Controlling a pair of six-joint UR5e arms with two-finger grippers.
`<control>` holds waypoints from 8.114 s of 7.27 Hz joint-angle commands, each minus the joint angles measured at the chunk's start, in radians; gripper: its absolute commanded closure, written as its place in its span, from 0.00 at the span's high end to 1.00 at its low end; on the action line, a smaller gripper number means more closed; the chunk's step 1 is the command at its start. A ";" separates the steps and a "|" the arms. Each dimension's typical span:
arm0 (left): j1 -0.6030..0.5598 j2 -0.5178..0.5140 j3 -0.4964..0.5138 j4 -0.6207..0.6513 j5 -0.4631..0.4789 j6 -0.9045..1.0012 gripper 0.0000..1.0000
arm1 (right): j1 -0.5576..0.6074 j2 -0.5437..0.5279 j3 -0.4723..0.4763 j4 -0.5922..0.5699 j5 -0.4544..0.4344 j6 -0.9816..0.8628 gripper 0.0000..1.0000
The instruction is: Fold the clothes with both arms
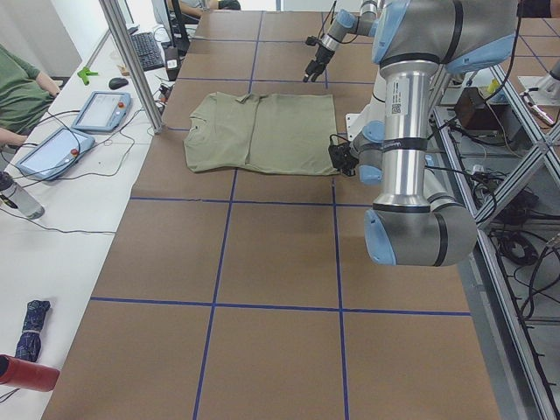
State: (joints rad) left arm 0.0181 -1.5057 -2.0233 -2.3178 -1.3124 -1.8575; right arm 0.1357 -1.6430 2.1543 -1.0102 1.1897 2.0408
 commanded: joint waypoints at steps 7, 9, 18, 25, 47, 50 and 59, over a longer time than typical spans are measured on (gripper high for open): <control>-0.032 -0.011 -0.101 -0.002 -0.010 0.004 0.00 | -0.241 0.015 -0.007 -0.274 -0.189 0.197 0.86; -0.032 -0.013 -0.103 -0.002 -0.008 -0.005 0.00 | -0.286 0.014 -0.028 -0.298 -0.223 0.197 0.86; -0.032 -0.010 -0.115 -0.003 -0.002 -0.006 0.00 | -0.297 0.035 -0.056 -0.301 -0.246 0.197 0.00; -0.221 0.124 -0.626 0.284 -0.363 0.021 0.00 | -0.132 0.189 0.550 -0.954 0.090 0.074 0.00; -0.808 -0.686 0.726 0.160 -0.367 0.828 0.99 | 0.653 0.835 -0.924 -0.289 0.413 -0.645 0.99; -0.811 -0.572 0.532 0.100 -0.480 0.948 1.00 | 0.728 0.801 -0.842 -0.281 0.589 -0.862 1.00; -0.500 -0.251 0.294 -0.046 -0.306 0.412 0.66 | 0.731 0.716 -0.705 -0.281 0.627 -0.852 1.00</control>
State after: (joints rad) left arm -0.4841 -1.7530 -1.7498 -2.3512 -1.6209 -1.4408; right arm 0.8679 -0.9260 1.4495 -1.2916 1.8176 1.1857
